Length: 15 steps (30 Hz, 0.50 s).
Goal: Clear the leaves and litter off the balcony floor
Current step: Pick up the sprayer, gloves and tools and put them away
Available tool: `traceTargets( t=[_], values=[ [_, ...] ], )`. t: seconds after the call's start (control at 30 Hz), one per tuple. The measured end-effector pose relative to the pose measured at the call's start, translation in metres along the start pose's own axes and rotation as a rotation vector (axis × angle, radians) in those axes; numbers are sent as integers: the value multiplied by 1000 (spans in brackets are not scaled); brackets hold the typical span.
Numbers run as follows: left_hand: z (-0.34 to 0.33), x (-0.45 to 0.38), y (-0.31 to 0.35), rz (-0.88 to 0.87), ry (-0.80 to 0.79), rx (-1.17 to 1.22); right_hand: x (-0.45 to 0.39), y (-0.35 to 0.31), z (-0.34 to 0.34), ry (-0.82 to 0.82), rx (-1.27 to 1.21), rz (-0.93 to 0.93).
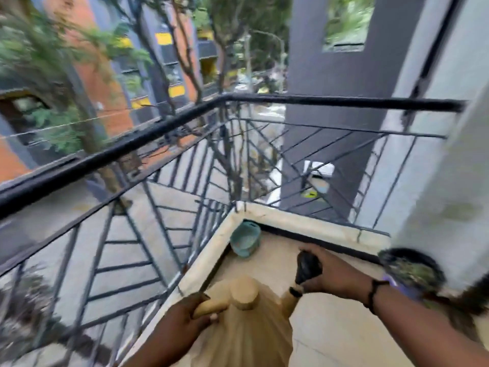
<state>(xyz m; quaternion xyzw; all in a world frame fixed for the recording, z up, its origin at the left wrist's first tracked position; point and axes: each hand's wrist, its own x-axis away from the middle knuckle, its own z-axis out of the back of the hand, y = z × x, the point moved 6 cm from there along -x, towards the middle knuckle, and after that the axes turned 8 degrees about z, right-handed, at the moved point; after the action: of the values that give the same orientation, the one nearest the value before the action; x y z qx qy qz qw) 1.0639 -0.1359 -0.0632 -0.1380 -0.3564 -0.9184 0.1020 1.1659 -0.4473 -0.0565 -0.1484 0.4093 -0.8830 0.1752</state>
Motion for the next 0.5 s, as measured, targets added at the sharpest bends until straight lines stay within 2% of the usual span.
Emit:
traceTargets(
  t=[0.1, 0.27, 0.3, 0.47, 0.5],
  values=[
    [-12, -68, 32, -108, -167, -90, -10, 28, 27, 111, -7, -106],
    [-5, -169, 48, -255, -260, -149, -47, 41, 45, 239, -29, -218],
    [-2, -190, 46, -250, -265, -144, -54, 43, 44, 259, -35, -239],
    [7, -267, 61, -223, -509, -139, -79, 51, 37, 372, -62, -359],
    [1, -289, 52, -245, -503, -146, -81, 53, 35, 377, -63, -379]
  ],
)
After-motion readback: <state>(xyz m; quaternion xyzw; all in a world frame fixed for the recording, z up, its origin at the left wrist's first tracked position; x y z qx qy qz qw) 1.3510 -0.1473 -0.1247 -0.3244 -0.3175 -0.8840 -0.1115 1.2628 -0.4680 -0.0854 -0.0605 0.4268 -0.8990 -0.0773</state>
